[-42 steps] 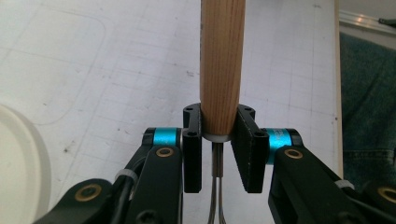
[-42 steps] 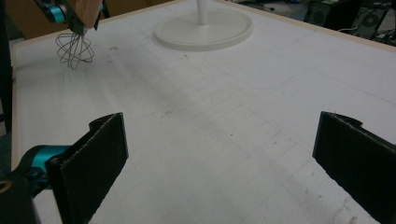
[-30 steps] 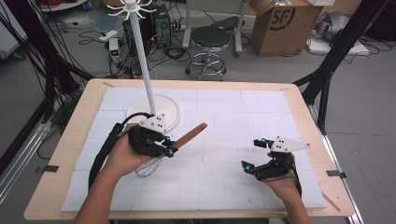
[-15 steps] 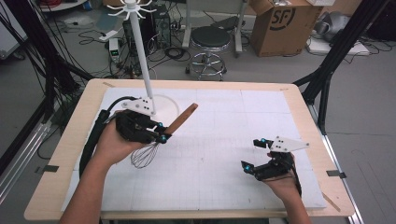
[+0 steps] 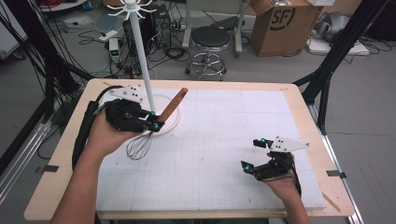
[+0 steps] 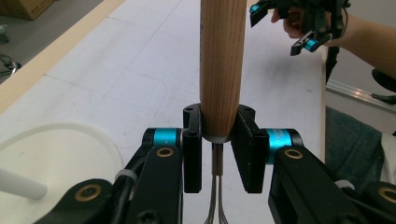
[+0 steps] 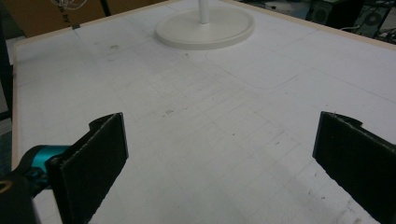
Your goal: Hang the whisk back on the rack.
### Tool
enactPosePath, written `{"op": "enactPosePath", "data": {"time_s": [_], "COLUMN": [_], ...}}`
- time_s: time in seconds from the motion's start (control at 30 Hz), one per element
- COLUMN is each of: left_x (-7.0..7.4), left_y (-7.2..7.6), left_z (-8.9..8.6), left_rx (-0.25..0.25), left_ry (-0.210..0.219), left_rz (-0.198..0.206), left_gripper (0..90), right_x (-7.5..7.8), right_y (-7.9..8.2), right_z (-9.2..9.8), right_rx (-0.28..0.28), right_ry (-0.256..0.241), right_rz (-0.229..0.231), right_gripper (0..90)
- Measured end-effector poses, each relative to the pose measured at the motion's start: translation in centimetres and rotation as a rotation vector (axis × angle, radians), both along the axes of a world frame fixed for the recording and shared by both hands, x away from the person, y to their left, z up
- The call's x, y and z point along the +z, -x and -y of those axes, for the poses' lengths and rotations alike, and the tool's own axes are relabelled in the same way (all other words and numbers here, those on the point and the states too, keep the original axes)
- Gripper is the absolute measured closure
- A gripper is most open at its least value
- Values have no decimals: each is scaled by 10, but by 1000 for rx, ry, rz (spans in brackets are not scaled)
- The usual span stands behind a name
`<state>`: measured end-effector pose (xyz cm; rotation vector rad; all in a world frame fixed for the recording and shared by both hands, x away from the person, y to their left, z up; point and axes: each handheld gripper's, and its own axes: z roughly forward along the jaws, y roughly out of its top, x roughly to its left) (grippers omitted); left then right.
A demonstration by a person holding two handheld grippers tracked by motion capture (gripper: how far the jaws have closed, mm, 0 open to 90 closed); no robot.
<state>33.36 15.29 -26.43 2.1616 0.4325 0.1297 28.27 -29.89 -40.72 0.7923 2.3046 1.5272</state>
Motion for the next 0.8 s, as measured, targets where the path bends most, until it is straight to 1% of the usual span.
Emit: {"op": "enactPosePath", "data": {"time_s": [0.03,0.07,0.17,0.23,0.27,0.3,0.33,0.37,0.47,0.5,0.53,0.63,0.67,0.7,0.73,0.77,0.8], "left_x": [2,8,13,21,24,24,29,29,38,42,42,49,49,53,53,55,60], "left_y": [-1,-4,-7,-11,-12,-12,-14,-14,-16,-18,-18,-23,-23,-26,-26,-26,-28], "left_z": [-1,-2,-3,-5,-7,-7,-9,-9,-13,-15,-15,-18,-18,-20,-20,-21,-24], "left_rx": [0,0,6,18,22,22,30,30,40,42,42,55,55,65,65,68,78], "left_ry": [-3,-8,-10,-17,-18,-18,-11,-11,-15,-10,-10,14,14,-2,-2,0,15], "left_rz": [4,7,9,13,12,12,19,19,23,28,28,24,24,25,25,25,28], "left_gripper": [746,746,746,746,746,746,746,746,746,746,746,745,746,746,746,746,746], "right_x": [0,0,0,0,0,0,0,0,0,0,0,0,0,1,1,1,1], "right_y": [0,0,0,0,0,0,0,0,0,0,0,0,0,0,0,0,0], "right_z": [0,0,0,0,0,0,0,1,1,1,1,0,1,1,1,1,1], "right_rx": [0,2,2,4,1,0,1,1,1,1,1,0,-1,-2,-2,0,-3], "right_ry": [0,-1,-2,-1,-2,-3,-4,-4,-4,-6,-6,-5,-4,-7,-7,-8,-8], "right_rz": [0,-2,-3,-1,-5,-5,-4,-4,-4,-5,-5,-4,-1,0,0,-1,-5], "right_gripper": [20,21,20,20,20,20,20,20,20,20,20,20,20,20,20,20,20]}}
